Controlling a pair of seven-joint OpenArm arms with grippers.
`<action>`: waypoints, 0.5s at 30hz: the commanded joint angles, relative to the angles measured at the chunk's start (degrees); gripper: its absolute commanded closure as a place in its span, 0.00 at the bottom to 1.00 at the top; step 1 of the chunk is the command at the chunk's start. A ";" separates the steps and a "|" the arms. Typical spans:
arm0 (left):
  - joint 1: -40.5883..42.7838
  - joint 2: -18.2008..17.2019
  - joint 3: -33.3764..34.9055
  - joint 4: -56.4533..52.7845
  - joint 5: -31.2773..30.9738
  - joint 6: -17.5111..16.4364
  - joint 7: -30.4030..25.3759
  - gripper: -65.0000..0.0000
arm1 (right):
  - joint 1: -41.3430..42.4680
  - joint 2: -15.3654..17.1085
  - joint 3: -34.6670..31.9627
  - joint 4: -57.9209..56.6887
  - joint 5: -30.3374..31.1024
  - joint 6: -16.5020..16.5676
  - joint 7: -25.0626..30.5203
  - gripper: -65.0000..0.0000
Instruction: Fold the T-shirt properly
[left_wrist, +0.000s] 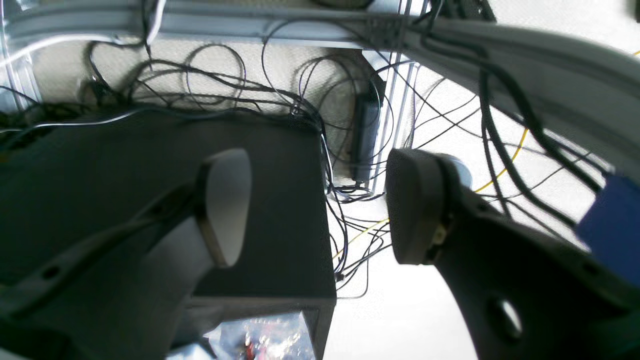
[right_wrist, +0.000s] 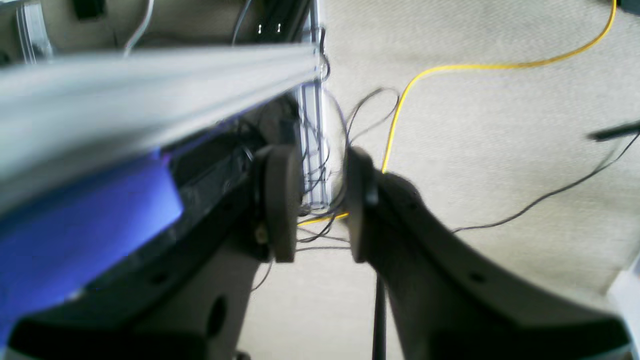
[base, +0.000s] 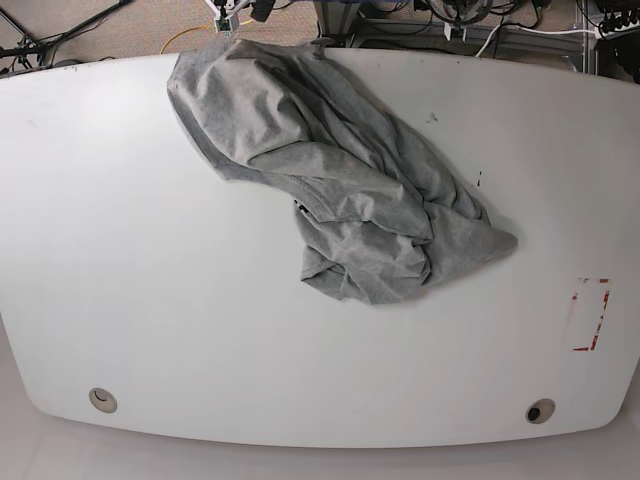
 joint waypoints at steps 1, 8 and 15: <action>3.18 -0.32 0.06 5.11 0.02 0.02 -0.37 0.39 | -2.42 0.93 0.02 3.58 0.31 0.52 0.91 0.76; 14.25 -1.02 -0.02 21.64 0.02 0.02 -0.29 0.39 | -11.74 0.85 4.16 14.75 0.40 0.52 0.91 0.77; 24.54 -2.16 -0.29 35.97 -0.16 0.02 -0.29 0.39 | -22.81 0.93 9.96 28.38 0.40 0.87 0.82 0.77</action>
